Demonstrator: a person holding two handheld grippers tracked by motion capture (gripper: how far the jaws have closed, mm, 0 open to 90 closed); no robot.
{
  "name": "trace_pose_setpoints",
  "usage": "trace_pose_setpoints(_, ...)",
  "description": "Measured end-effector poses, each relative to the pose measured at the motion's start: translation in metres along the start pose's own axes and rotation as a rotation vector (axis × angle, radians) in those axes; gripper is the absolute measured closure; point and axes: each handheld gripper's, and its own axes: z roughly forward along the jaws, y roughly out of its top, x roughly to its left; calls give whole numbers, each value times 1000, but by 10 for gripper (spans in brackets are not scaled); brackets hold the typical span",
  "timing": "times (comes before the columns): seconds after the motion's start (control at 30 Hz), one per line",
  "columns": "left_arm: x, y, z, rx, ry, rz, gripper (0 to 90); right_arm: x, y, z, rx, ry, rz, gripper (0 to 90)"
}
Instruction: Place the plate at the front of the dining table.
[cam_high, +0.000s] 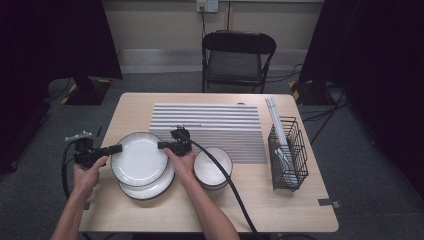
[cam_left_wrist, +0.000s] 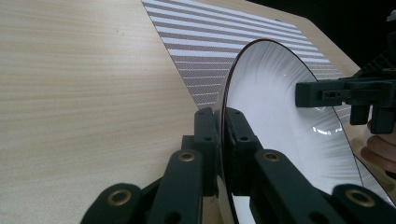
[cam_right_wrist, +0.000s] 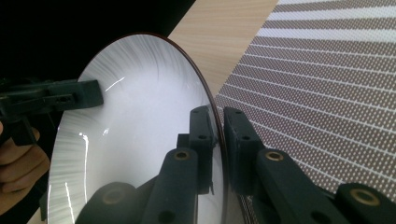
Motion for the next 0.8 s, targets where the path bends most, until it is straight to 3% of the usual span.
trace_pose_setpoints(0.07,0,0,1,-10,2,-14,851,0,0,0,-16,-1,-8,836)
trace_pose_setpoints(0.17,2,0,2,-2,16,-1,838,1,0,-2,-44,9,-22,851)
trace_pose_setpoints(0.33,5,-2,2,11,-5,-13,819,2,1,-4,-56,10,-23,858)
trace_pose_setpoints(0.43,6,-5,0,21,-5,-33,727,3,1,-3,-58,9,-20,859)
trace_pose_setpoints(0.6,8,-7,-3,24,-32,-49,783,3,0,-4,-64,6,-24,859)
trace_pose_setpoints(0.73,7,-6,-2,19,-26,-55,833,3,1,-4,-65,3,-28,859)
trace_pose_setpoints(0.8,7,-4,-2,12,-12,-37,840,3,1,-5,-71,-3,-35,859)
